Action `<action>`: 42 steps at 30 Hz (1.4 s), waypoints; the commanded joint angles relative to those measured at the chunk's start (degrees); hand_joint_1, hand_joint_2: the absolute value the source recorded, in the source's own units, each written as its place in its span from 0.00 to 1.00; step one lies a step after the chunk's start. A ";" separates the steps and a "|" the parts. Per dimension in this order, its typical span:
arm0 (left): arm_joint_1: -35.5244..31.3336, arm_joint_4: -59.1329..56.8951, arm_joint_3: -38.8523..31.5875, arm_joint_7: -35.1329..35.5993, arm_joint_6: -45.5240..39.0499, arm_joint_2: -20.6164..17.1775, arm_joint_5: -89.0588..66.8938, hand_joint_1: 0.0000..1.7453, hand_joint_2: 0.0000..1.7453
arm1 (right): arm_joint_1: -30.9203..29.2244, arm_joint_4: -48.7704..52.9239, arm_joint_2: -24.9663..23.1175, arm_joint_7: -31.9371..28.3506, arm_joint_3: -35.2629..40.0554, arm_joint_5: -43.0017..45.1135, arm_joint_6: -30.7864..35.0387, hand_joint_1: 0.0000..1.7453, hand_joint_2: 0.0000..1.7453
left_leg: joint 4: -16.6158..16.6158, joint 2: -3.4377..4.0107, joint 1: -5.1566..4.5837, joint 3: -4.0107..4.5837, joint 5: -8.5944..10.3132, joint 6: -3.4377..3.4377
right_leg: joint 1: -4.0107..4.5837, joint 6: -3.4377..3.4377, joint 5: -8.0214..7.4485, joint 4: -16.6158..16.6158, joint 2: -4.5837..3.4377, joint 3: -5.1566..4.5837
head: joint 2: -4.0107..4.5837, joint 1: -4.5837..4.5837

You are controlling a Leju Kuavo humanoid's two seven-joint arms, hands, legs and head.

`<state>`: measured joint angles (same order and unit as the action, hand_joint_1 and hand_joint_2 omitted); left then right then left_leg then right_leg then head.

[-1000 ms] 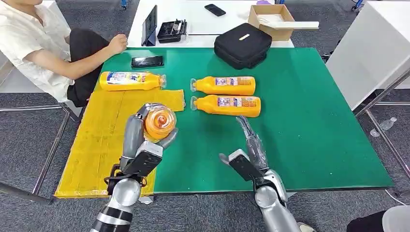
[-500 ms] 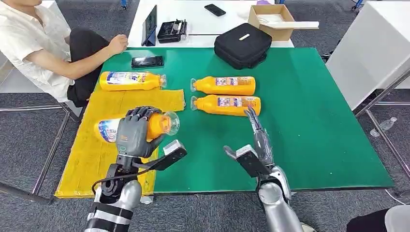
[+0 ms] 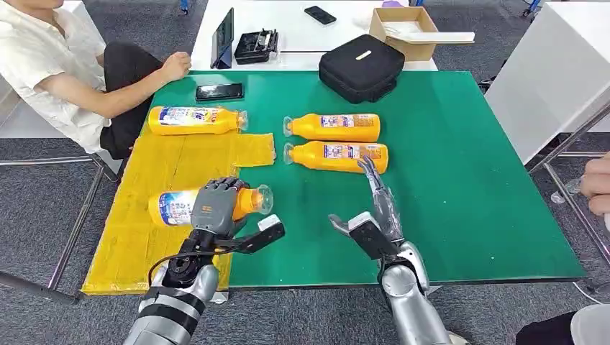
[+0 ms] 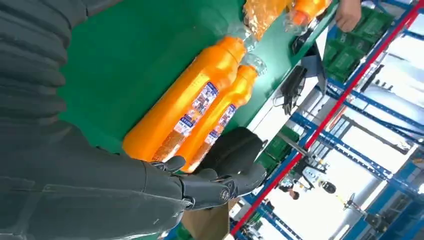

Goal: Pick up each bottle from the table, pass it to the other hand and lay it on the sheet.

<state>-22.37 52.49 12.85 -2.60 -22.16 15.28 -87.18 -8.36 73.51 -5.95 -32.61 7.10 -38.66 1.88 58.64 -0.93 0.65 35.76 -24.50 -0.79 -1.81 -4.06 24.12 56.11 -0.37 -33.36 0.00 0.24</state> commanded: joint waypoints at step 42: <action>-10.23 -30.81 -1.51 4.27 11.35 -1.38 -0.73 0.00 1.00 | -6.99 -16.46 0.66 -4.00 1.25 2.96 -0.23 0.00 1.00 | -0.13 0.14 0.04 -0.77 0.02 0.03 | 0.10 0.27 -0.08 -0.16 -0.09 0.77 | 0.00 -0.02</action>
<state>-32.84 28.46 13.75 1.27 -14.21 13.77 -87.28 -12.29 63.34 -5.95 -35.78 7.96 -35.71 1.79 58.63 -1.06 0.65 35.12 -24.48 -0.78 -1.81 -4.06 24.12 56.10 -0.32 -32.66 0.00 0.22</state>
